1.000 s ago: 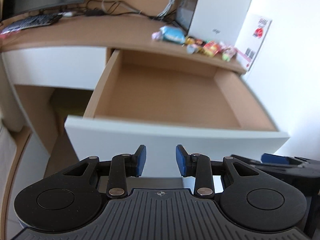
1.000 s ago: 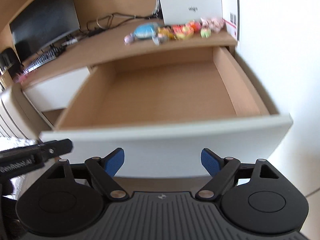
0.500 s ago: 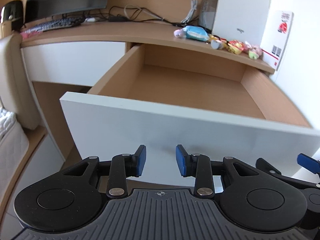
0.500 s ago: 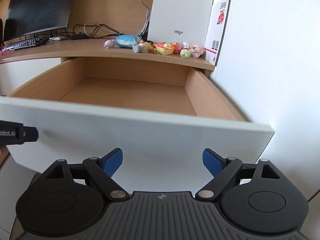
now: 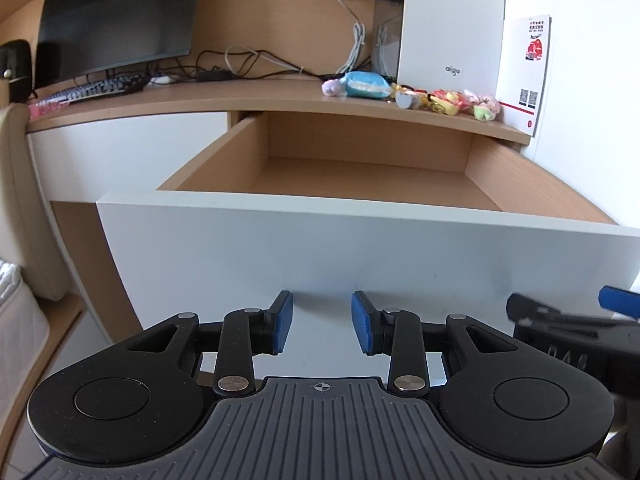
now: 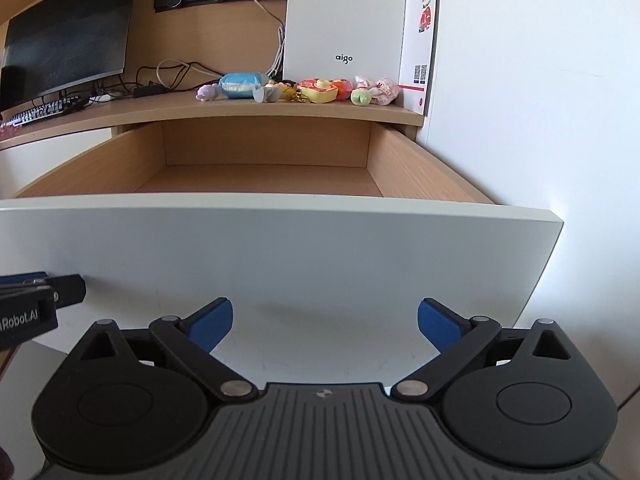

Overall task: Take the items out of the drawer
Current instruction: 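Push the white drawer front closed with both grippers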

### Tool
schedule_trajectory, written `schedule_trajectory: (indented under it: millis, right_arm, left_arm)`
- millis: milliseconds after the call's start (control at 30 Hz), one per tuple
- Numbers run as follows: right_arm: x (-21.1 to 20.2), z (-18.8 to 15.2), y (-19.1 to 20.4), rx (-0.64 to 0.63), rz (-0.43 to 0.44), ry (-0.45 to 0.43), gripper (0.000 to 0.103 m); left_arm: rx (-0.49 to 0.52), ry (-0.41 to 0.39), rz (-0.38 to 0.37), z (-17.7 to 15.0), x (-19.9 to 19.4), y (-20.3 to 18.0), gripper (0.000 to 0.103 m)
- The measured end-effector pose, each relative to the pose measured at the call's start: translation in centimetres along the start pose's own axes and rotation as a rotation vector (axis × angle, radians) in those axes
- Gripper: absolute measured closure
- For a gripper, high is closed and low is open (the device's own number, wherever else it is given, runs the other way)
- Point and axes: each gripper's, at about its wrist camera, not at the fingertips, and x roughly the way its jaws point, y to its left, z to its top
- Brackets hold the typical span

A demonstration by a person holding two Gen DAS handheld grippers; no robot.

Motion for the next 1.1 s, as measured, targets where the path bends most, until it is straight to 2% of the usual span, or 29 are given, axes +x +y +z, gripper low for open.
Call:
schedule_trajectory:
  millis: [367, 567, 800, 1100]
  right_arm:
    - [3.3, 2.5, -1.2, 0.063, 0.013, 0.019, 0.002]
    - [6.9, 4.4, -1.1, 0.077, 0.006, 0.034, 0.001]
    - [11.2, 7.5, -0.7, 0.071, 0.002, 0.029, 0.001]
    - [16.8, 9.8, 0.4, 0.107, -0.021, 0.008, 0.000]
  left_arm:
    - [-0.026, -0.027, -0.031, 2.0, 3.5, 1.0, 0.066]
    - [-0.046, -0.062, -0.051, 3.4, 6.8, 1.4, 0.067]
    - [-0.068, -0.054, -0.064, 6.2, 11.2, 1.7, 0.067]
    - [-0.033, -0.061, -0.063, 9.1, 16.6, 1.4, 0.067]
